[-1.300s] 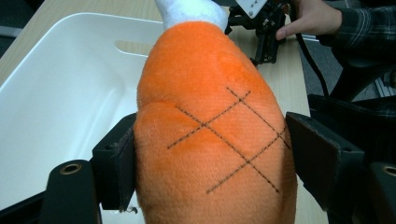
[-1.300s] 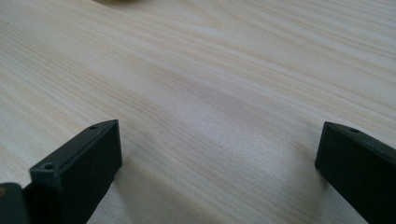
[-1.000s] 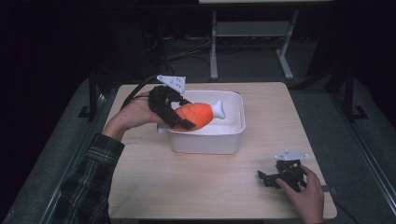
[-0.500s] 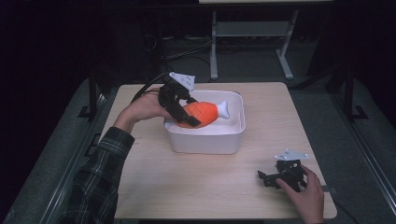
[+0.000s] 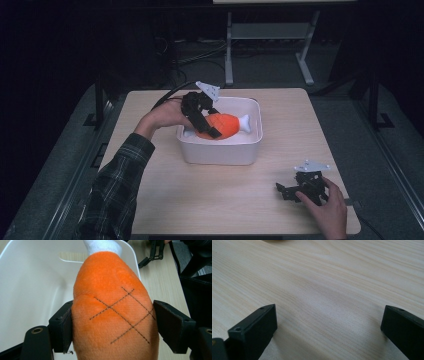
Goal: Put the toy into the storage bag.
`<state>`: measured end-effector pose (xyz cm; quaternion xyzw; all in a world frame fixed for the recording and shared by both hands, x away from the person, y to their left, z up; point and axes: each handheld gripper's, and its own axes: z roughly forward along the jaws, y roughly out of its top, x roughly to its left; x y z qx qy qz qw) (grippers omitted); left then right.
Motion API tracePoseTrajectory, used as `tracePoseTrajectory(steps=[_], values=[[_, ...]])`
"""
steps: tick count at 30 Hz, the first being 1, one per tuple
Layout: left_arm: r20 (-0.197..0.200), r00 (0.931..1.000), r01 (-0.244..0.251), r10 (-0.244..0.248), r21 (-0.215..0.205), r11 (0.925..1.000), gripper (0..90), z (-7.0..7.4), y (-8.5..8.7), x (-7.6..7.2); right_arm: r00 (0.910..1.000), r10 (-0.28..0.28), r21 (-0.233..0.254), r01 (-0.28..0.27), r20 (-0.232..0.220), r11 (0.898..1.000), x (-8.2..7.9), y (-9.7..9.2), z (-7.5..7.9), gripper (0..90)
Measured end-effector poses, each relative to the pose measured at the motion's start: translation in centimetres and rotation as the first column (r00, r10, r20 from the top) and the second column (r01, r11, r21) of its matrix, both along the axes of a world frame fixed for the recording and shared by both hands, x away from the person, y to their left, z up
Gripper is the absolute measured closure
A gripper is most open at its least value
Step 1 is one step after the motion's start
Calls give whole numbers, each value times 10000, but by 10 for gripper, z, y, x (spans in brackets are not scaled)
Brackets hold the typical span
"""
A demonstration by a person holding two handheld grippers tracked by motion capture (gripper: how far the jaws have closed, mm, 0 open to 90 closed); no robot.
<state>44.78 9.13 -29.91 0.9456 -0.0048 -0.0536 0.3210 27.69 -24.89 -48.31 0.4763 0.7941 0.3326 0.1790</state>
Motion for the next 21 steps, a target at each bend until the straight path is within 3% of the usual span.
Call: tracePoseTrajectory(steps=[17, 21], values=[[-74, 9999, 149, -147, 247, 9996, 195, -9, -6, 4, 10000, 2, -4, -2, 2, 10000, 0, 0, 0, 0], [-143, 9999, 29, -30, -69, 10000, 194, -7, -5, 3, 10000, 4, -20, -4, 6, 10000, 0, 0, 0, 0]])
